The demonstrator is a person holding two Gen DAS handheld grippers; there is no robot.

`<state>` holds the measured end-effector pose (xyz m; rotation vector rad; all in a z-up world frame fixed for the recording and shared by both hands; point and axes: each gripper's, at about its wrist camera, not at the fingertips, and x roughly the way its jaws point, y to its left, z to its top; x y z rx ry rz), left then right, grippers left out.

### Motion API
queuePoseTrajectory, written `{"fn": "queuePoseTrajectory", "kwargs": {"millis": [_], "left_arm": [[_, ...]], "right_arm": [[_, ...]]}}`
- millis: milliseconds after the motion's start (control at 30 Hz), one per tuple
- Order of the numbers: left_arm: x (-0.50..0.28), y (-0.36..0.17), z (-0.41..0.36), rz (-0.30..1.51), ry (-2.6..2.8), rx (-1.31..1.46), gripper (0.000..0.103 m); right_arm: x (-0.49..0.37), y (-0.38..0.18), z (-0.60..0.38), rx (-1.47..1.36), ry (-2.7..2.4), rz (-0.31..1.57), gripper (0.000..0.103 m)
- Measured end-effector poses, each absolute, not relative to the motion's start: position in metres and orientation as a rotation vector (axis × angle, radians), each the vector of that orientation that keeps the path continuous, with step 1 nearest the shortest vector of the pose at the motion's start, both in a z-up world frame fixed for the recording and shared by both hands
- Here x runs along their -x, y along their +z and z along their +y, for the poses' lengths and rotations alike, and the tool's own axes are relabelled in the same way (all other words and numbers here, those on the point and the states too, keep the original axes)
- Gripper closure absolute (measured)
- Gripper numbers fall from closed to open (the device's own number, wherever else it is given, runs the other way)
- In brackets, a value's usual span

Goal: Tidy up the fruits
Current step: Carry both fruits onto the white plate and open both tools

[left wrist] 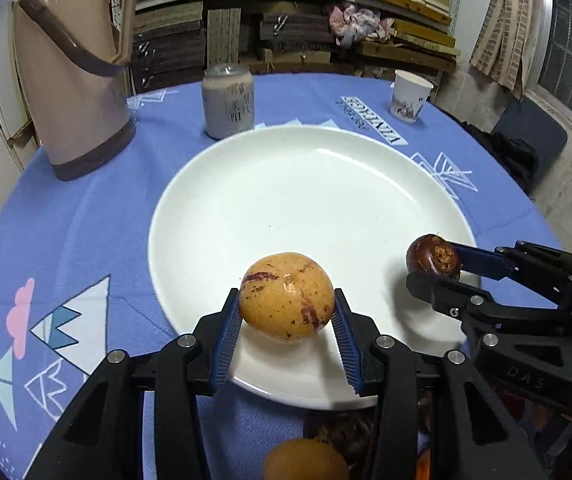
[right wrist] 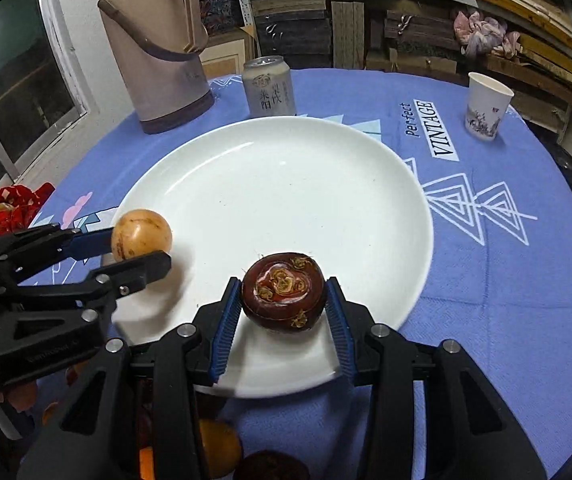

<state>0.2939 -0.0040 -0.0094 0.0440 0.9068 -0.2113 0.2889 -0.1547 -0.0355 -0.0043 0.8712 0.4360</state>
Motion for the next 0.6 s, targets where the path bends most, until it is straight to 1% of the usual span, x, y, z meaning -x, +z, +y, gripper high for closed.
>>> {"fn": "queuePoseTrajectory", "kwargs": {"millis": [33,67,133,233,267,333,367,400,433,533,567,600], "left_arm": [[-0.294,-0.01,-0.003,0.906,-0.214,-0.038,0.054],[-0.292,-0.009,-0.003,0.896,-0.212,-0.038,0.049],[-0.286,-0.002,-0.002,0.867,-0.206,-0.051,0.042],[-0.27,0.012,0.0,0.823,-0.207,-0.072,0.038],[-0.265,0.014,0.001,0.82,-0.201,-0.082,0.034],[-0.252,0.018,0.004,0.815,-0.184,-0.099,0.03],[-0.244,0.021,0.007,0.816,-0.182,-0.105,0.027],[-0.235,0.022,0.011,0.82,-0.178,-0.107,0.024],[-0.229,0.023,0.014,0.819,-0.175,-0.103,0.022],[-0.204,0.025,0.027,0.798,-0.179,-0.073,0.02],[-0.196,0.024,0.029,0.797,-0.175,-0.066,0.019],[-0.19,0.023,0.032,0.797,-0.173,-0.058,0.019]], "right_arm": [[-0.288,-0.036,-0.157,-0.006,0.441,0.869,0.059],[-0.288,-0.035,-0.159,-0.019,0.45,0.865,0.059],[-0.286,-0.031,-0.163,-0.028,0.447,0.855,0.059],[-0.279,-0.019,-0.169,-0.046,0.45,0.831,0.059],[-0.275,-0.014,-0.171,-0.046,0.45,0.822,0.058],[-0.265,-0.006,-0.176,-0.033,0.444,0.808,0.049],[-0.256,-0.002,-0.179,-0.017,0.438,0.797,0.039],[-0.249,0.0,-0.182,-0.005,0.432,0.789,0.034],[-0.24,0.001,-0.185,0.009,0.43,0.78,0.033],[-0.21,0.001,-0.197,0.056,0.419,0.776,0.031],[-0.198,0.0,-0.202,0.067,0.415,0.784,0.028],[-0.188,-0.003,-0.206,0.072,0.419,0.791,0.022]]}}
